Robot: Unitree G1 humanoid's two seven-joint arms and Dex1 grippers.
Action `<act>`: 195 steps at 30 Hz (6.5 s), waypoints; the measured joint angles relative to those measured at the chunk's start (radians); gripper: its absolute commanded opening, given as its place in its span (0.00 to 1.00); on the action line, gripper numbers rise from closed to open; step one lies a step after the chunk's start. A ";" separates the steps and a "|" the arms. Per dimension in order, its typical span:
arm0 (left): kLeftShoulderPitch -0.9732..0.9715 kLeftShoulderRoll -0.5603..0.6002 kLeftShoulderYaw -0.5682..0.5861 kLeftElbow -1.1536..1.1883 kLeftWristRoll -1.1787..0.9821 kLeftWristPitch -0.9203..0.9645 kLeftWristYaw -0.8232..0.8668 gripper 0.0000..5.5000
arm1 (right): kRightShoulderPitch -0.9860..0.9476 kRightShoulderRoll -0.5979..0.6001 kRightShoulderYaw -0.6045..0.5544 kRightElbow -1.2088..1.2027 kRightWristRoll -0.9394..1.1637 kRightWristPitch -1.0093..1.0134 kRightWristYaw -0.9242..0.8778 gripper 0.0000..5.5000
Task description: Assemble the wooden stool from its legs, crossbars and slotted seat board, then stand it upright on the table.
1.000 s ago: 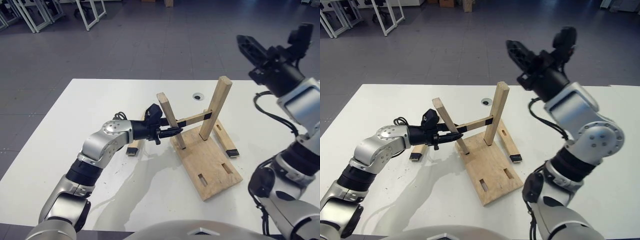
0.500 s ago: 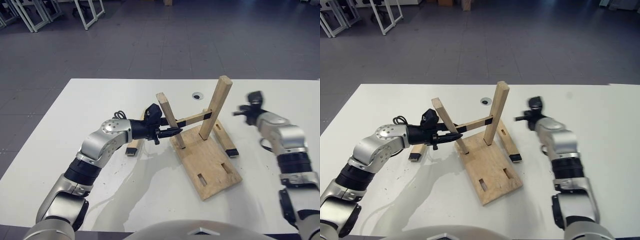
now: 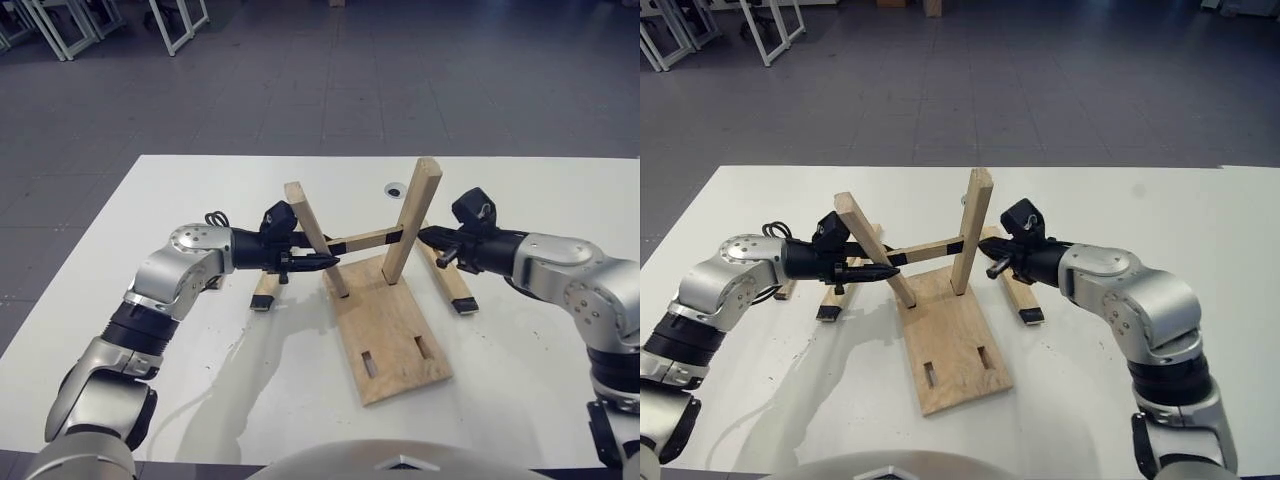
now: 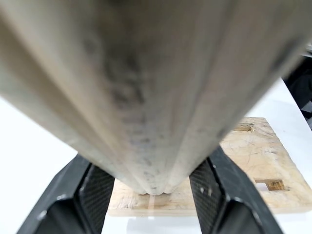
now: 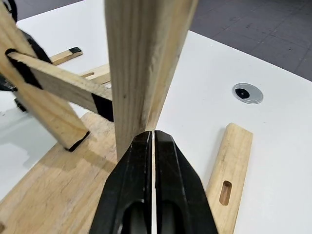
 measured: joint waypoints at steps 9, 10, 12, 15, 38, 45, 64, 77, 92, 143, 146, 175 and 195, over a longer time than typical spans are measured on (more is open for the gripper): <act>-0.097 -0.112 -0.023 0.213 0.081 -0.163 -0.117 0.38 | 0.020 -0.130 0.098 -0.071 0.125 -0.091 0.446 0.20; -0.101 -0.120 -0.022 0.220 0.090 -0.173 -0.123 0.38 | 0.021 -0.112 0.148 -0.048 0.094 -0.116 0.457 0.23; -0.111 -0.134 -0.021 0.234 0.102 -0.184 -0.133 0.38 | 0.023 -0.092 0.242 0.008 0.015 -0.174 0.478 0.30; -0.137 -0.157 -0.020 0.264 0.133 -0.194 -0.155 0.38 | 0.021 -0.072 0.358 0.099 -0.118 -0.287 0.518 0.40; -0.262 0.096 0.043 0.370 0.450 -0.093 -0.379 0.88 | 0.181 -0.011 0.384 0.209 -0.425 -0.586 0.449 0.97; -0.490 -0.118 0.477 0.183 0.300 0.334 0.367 0.88 | 0.161 0.085 0.218 0.126 -0.282 -0.413 0.358 0.97; -0.724 -0.635 0.736 -0.267 0.089 0.562 1.035 0.67 | 0.235 0.051 0.390 0.177 -0.512 -0.561 0.275 0.97; -0.125 -0.693 0.519 -0.434 -0.069 0.664 0.902 0.67 | 0.235 0.048 0.392 0.158 -0.505 -0.543 0.290 0.97; -0.456 -0.406 0.834 -0.327 -0.945 0.836 0.958 0.67 | 0.009 0.074 0.360 0.508 -0.483 -0.622 0.430 0.97; 0.458 -0.211 0.515 0.094 0.267 0.056 0.772 0.37 | 0.172 0.317 0.010 -0.237 0.007 0.089 -0.096 0.97; 0.460 -0.212 0.508 0.110 0.279 0.023 0.751 0.29 | 0.172 0.317 0.006 -0.233 0.011 0.089 -0.103 0.97; 0.794 -0.451 0.106 -0.949 0.771 -0.190 0.993 0.24 | -0.297 0.789 -0.518 0.264 0.491 0.404 -0.527 0.97; 0.784 -0.477 0.064 -0.897 0.756 -0.225 0.927 0.24 | -0.304 0.713 -0.382 0.331 0.835 0.168 -0.585 0.29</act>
